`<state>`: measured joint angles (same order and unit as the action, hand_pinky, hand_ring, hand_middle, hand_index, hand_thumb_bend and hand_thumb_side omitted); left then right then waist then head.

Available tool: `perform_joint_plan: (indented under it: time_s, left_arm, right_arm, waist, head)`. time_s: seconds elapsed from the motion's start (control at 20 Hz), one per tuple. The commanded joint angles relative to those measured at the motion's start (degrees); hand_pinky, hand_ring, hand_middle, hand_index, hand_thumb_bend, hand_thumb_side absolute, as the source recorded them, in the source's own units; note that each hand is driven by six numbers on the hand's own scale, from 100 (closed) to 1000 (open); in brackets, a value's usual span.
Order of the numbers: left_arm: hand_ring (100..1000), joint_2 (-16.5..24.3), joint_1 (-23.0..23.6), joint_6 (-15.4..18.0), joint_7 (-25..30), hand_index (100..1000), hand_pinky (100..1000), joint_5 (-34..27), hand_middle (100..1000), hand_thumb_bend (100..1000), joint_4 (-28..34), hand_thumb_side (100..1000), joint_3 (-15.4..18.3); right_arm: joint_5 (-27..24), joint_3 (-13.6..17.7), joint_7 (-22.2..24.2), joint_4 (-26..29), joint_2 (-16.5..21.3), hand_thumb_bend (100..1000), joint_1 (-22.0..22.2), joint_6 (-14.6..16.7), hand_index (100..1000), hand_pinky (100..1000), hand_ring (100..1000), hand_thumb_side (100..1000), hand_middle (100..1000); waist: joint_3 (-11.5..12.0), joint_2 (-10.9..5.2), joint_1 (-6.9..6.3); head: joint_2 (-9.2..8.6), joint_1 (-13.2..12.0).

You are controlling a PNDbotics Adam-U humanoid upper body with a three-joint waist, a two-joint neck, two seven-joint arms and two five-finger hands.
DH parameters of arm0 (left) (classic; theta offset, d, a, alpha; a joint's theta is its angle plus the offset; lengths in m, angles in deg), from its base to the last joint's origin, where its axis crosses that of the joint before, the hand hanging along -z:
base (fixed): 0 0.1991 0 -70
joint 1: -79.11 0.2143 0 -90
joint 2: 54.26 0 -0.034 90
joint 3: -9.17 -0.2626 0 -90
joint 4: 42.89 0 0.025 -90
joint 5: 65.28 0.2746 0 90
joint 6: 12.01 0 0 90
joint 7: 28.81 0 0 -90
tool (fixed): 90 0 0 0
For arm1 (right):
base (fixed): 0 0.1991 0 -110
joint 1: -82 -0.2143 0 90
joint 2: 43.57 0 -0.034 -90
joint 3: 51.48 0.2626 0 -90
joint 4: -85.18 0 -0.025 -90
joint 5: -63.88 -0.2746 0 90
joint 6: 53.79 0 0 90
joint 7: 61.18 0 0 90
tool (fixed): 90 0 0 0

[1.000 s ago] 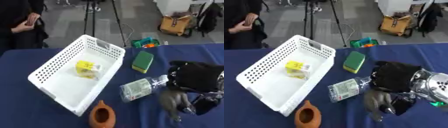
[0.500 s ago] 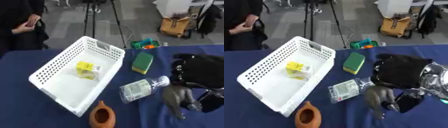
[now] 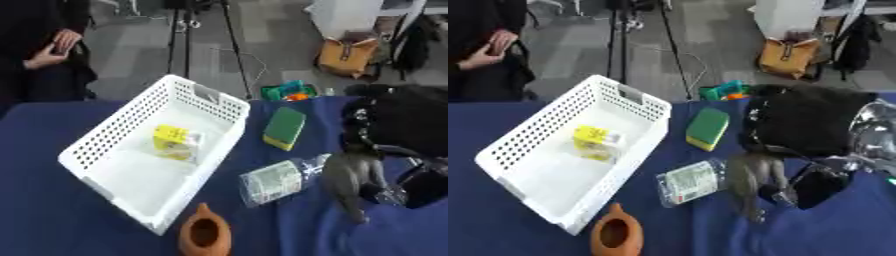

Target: Pick up objects on the table and place them in the box.

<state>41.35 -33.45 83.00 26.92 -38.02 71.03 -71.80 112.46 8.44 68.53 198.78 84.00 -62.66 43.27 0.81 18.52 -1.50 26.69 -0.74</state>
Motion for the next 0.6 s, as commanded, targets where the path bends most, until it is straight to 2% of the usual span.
perform_joint_plan:
  time_s: [0.05, 0.3, 0.6]
  left_arm:
    - [667, 1.6, -0.5, 0.0, 0.3, 789, 583, 0.0, 744, 100, 0.7, 925, 0.2]
    - [667, 1.5, -0.9, 0.1, 0.5, 789, 584, -0.2, 744, 100, 0.7, 926, -0.1]
    - [667, 1.4, -1.6, 0.3, 0.8, 790, 584, -0.5, 744, 100, 0.7, 926, -0.4]
  right_arm:
    - [-1.2, 1.6, 1.0, 1.0, 0.0, 120, -2.7, -0.9, 397, 1000, 839, 468, 344]
    - [-1.6, 1.7, 4.2, 0.9, -3.2, 118, -8.1, -3.2, 394, 1000, 838, 473, 333]
    - [-1.3, 1.5, 6.0, -3.2, -7.6, 115, -13.3, -4.5, 392, 1000, 835, 476, 322]
  waist:
    - [0.1, -1.60, 0.06]
    - [0.8, -1.79, 0.30]
    - [1.9, -1.65, 0.65]
  head:
    - [0.29, 0.4]
    - [0.38, 1.5]
    - [0.13, 2.7]
